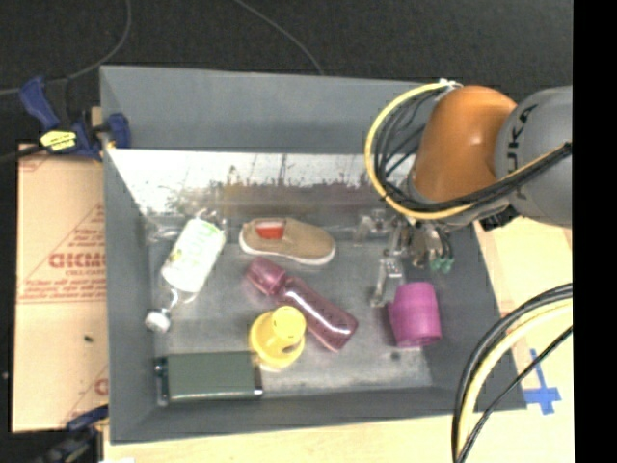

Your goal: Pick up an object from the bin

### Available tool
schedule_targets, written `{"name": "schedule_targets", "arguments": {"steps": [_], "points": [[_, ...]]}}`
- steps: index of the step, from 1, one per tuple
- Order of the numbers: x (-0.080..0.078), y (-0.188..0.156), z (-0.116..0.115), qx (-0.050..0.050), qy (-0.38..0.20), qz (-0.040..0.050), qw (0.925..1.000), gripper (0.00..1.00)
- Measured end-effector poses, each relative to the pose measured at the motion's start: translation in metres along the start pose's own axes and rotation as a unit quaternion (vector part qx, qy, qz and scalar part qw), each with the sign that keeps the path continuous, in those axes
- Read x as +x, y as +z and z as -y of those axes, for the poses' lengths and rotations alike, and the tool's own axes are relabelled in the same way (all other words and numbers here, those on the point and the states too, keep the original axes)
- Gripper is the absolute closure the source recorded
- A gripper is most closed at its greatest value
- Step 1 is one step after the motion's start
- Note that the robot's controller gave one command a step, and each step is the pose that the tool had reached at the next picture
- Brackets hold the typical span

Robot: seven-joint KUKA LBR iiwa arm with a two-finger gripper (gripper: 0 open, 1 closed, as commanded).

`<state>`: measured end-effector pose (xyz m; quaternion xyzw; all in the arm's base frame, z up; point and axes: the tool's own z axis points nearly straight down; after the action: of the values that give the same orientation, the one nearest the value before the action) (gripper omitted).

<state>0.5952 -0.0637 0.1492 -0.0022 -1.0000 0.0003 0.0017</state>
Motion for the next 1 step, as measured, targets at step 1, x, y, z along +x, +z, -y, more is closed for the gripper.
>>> {"name": "schedule_targets", "arguments": {"steps": [1], "points": [[-0.0015, -0.0052, -0.0002, 0.0, -0.001, 0.0038, 1.0, 0.0]]}}
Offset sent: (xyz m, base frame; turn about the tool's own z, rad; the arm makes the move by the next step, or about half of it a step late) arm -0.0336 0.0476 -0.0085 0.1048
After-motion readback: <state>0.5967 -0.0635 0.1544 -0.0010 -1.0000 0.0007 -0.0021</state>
